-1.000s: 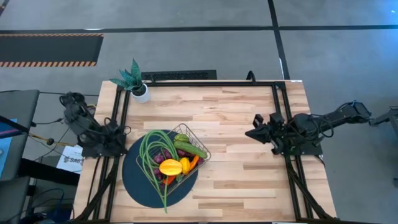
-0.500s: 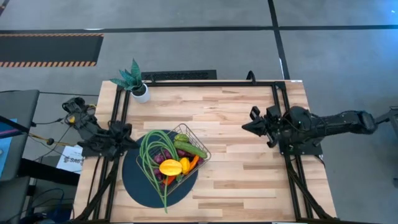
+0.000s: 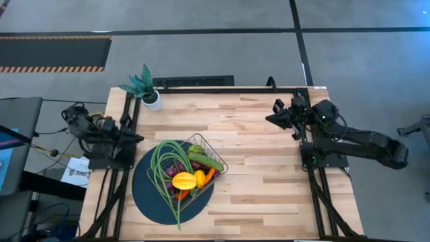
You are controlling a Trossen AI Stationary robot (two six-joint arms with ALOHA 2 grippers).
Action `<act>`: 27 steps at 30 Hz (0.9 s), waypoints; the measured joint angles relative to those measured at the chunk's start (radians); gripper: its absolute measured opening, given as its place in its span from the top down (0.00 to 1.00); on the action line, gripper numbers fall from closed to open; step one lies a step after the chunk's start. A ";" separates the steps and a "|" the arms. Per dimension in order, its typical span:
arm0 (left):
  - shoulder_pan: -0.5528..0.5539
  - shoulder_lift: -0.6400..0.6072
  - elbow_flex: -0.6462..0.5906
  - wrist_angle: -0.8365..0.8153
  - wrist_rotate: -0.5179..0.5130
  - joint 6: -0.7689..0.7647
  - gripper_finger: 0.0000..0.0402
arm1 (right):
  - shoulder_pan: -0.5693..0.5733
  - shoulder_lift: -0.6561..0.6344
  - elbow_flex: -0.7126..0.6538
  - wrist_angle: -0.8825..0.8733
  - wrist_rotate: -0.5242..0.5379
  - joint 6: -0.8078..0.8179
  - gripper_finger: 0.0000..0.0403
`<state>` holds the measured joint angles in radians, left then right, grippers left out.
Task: Build produce basket
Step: Return to Home Position
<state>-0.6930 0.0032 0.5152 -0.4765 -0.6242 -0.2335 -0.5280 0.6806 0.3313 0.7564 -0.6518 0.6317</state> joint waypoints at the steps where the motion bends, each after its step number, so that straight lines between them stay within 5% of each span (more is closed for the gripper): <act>1: 0.000 0.000 0.010 0.000 -0.007 0.018 1.00 | -0.012 0.004 0.000 0.014 -0.008 0.000 1.00; 10: 0.000 0.000 0.053 -0.022 -0.042 0.039 1.00 | -0.037 0.076 0.000 0.049 -0.050 0.063 1.00; 16: -0.002 0.000 0.055 -0.033 0.357 -0.280 1.00 | -0.036 0.098 0.000 0.130 -0.062 0.128 1.00; 21: -0.002 0.000 0.004 0.022 0.460 -0.339 1.00 | -0.035 0.097 0.000 0.166 -0.065 0.135 1.00; 27: -0.002 0.001 -0.144 0.206 0.571 -0.199 1.00 | 0.035 0.099 0.000 0.166 0.035 0.147 1.00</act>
<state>-0.6945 0.0040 0.3710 -0.2701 -0.0527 -0.4329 -0.4933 0.7799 0.3317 0.9224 -0.6168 0.7783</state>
